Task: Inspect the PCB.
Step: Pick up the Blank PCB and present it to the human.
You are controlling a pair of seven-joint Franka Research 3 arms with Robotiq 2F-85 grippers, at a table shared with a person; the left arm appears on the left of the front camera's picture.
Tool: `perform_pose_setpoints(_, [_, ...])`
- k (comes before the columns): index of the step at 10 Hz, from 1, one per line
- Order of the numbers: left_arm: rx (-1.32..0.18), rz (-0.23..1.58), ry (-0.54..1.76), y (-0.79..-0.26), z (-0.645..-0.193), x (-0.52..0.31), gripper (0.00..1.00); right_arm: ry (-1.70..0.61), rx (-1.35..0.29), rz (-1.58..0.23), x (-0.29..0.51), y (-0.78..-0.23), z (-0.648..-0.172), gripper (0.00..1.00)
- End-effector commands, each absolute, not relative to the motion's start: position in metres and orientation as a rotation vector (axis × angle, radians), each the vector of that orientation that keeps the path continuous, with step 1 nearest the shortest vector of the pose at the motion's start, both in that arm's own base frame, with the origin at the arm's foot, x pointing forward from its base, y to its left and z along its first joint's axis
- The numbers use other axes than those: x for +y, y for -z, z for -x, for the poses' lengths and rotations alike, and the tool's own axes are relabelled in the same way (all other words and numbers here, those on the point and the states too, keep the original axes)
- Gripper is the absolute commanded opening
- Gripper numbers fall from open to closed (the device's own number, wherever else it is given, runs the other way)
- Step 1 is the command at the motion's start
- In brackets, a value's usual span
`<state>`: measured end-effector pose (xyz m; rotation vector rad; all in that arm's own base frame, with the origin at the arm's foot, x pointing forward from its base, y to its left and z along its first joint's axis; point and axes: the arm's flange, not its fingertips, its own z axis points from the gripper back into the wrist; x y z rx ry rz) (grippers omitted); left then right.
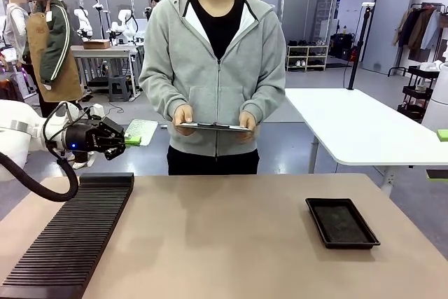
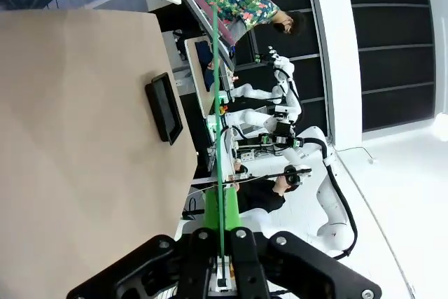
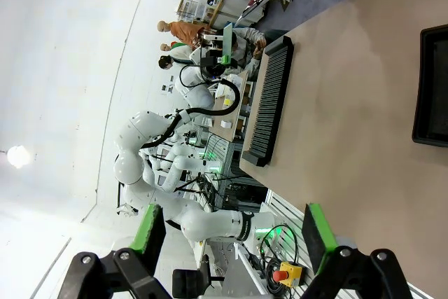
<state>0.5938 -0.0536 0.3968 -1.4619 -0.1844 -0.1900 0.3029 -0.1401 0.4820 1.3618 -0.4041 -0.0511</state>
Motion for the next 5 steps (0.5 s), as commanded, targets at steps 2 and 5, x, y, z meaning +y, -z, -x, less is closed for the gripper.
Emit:
perform_pose_setpoints(2, [-0.182,1.449,0.206,-0.3923,-0.5842,-0.0548,0.04,0.035,-0.418,-1.361,-0.1407,-0.4824,-0.3027,1.00])
perform_pose_setpoints(5, [-0.182,1.449,0.206,-0.3923,-0.5842,-0.0548,0.04,0.035,-0.418,-1.361,-0.1407,-0.4824,-0.3027,1.00])
